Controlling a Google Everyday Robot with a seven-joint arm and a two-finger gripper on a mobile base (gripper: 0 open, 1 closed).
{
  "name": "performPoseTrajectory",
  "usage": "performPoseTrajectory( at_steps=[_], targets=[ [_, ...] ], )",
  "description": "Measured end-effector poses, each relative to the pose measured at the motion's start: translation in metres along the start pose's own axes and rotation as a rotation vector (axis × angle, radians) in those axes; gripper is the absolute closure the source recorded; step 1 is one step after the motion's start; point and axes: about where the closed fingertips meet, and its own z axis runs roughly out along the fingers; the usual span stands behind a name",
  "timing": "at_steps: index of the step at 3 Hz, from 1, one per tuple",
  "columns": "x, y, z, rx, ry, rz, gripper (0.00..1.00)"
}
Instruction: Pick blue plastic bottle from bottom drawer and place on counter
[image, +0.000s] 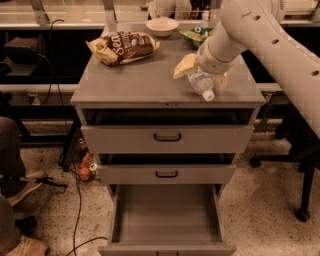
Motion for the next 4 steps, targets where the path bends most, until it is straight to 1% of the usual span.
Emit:
performPoseTrajectory(
  at_steps=[2,3,4],
  targets=[
    [0.008,0.007,-0.003,0.000,-0.005,0.025,0.00],
    [0.028,0.023,-0.005,-0.014,0.021,0.072,0.00],
    [0.062,0.050,-0.018,-0.032,0.086,0.152,0.00]
  ],
)
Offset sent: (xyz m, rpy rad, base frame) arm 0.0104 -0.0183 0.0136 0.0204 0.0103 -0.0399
